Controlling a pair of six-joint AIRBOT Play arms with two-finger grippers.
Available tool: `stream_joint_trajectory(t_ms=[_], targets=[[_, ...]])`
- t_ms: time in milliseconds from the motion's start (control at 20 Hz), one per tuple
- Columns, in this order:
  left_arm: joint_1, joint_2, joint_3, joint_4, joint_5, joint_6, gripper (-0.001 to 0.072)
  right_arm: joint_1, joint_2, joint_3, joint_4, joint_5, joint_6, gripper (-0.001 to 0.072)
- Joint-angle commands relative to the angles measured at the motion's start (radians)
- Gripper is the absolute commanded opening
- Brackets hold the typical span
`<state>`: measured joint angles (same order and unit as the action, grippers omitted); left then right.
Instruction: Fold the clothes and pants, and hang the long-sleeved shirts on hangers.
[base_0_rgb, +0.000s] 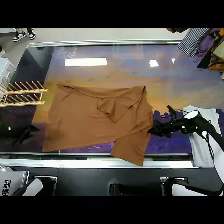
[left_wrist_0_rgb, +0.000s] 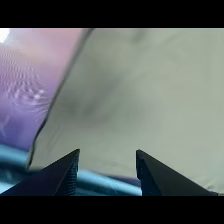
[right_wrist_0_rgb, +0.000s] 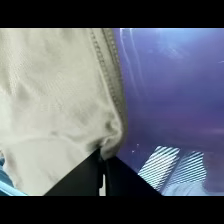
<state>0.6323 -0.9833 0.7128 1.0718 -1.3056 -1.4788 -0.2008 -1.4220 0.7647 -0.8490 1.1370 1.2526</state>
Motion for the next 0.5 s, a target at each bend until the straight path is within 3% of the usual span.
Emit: stream_joint_trajectory(t_ms=[0,450], targets=[[0.098,0.078,-0.170,0.007,0.019,-0.047,0.0415,0.001,0.001,0.000,0.004,0.027,0.000,0.0029],[0.101,0.031,-0.194,0.138,0.075,-0.083,0.0415,0.001,0.001,0.000,0.003,0.040,-0.009,0.0029]])
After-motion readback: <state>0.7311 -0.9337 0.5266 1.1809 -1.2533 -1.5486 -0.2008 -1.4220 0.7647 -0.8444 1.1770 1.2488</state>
